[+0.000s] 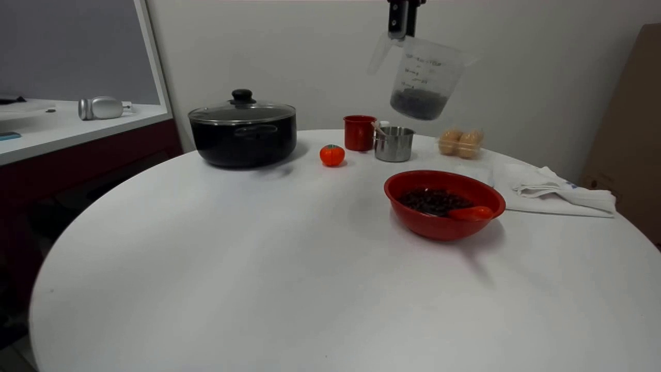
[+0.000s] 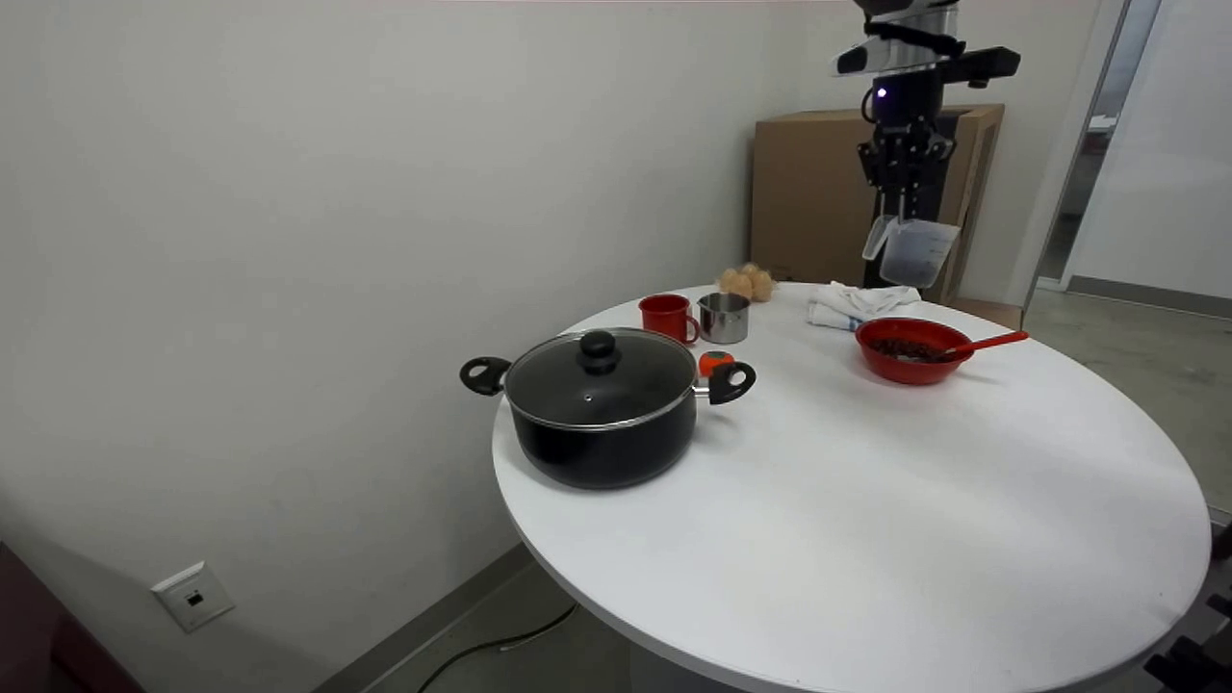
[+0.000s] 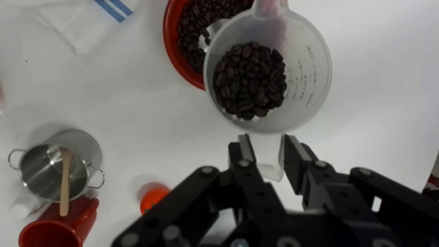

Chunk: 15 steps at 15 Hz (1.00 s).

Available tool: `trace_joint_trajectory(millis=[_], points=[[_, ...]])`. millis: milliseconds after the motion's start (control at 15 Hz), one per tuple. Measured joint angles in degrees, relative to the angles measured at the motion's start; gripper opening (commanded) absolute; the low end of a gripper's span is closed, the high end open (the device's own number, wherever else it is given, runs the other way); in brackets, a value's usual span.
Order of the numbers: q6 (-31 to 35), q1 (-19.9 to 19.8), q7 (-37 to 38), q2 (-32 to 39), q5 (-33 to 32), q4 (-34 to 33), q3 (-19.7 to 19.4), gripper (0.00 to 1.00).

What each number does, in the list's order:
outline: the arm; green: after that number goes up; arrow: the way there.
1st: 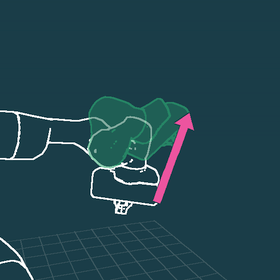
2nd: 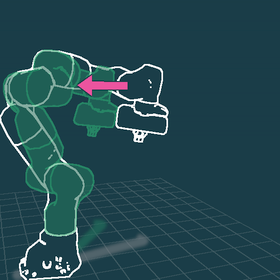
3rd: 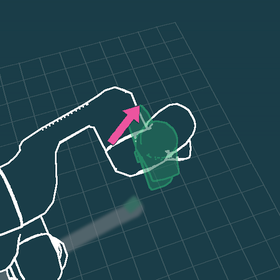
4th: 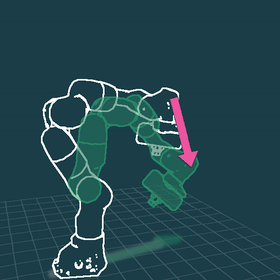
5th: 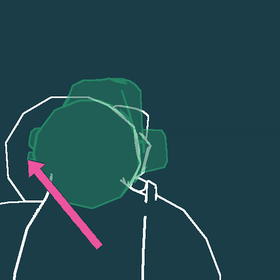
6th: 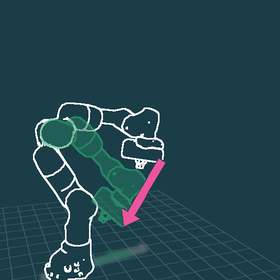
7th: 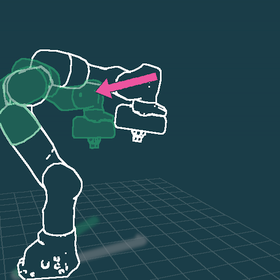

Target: Pour the contents of the jug into the red bowl

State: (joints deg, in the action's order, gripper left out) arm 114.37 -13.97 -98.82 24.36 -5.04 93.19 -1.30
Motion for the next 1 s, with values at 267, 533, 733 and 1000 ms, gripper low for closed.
trace_joint_trajectory(millis=[267,533,733,1000], points=[[-6.5,-4.5,-0.6,4.6,7.2,-7.5,-0.4,0.07],[-10.5,-7.2,-2.0,8.9,13.0,-13.0,-0.1,0.07],[-10.6,-7.7,-6.3,10.6,14.6,-14.9,0.8,0.07],[-9.0,-6.4,-12.0,10.7,14.3,-14.9,1.9,0.27]])
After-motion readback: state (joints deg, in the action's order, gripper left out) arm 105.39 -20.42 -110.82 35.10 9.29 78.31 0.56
